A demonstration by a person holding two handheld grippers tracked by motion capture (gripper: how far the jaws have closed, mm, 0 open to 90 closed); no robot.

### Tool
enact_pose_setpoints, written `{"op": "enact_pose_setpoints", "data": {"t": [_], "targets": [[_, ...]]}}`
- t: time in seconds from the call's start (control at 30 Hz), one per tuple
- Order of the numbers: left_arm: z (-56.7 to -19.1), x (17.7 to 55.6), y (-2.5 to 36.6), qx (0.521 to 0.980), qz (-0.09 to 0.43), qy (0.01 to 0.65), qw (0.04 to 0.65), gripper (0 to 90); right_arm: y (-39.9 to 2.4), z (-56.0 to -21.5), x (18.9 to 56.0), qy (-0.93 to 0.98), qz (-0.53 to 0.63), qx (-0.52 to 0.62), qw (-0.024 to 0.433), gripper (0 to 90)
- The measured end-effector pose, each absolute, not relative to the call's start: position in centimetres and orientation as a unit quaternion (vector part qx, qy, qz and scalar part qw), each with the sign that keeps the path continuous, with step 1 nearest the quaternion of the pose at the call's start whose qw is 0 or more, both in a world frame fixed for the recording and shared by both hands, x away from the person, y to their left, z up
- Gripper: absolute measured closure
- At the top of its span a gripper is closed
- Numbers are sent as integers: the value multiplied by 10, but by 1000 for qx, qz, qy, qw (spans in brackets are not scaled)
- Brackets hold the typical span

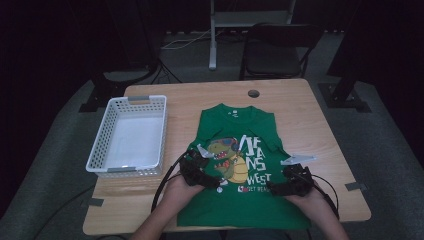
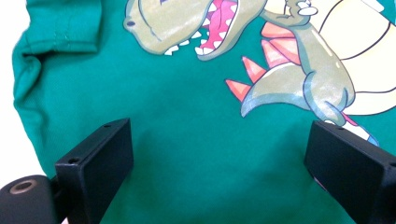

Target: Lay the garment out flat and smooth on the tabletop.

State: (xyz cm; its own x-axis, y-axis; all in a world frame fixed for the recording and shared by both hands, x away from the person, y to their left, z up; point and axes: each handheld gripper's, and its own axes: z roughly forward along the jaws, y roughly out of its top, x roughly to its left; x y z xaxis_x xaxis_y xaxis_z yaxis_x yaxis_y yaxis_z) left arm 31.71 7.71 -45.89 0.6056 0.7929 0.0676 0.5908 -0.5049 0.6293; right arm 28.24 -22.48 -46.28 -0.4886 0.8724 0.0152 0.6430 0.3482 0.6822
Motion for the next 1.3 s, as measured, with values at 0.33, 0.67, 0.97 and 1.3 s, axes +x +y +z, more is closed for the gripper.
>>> {"op": "enact_pose_setpoints", "data": {"t": [0.33, 0.67, 0.97, 1.3], "targets": [[-455, 332, 73, 829, 185, 427, 310, 93, -215, -464, 314, 786, 298, 493, 226, 106], [-463, 329, 71, 833, 188, 427, 296, 93, -220, -468, 322, 791, 309, 486, 205, 104], [-464, 328, 74, 832, 189, 426, 302, 92, -221, -469, 325, 787, 322, 484, 207, 104], [-466, 330, 75, 830, 189, 432, 297, 31, -223, -436, 345, 738, 384, 490, 260, 104]]}}
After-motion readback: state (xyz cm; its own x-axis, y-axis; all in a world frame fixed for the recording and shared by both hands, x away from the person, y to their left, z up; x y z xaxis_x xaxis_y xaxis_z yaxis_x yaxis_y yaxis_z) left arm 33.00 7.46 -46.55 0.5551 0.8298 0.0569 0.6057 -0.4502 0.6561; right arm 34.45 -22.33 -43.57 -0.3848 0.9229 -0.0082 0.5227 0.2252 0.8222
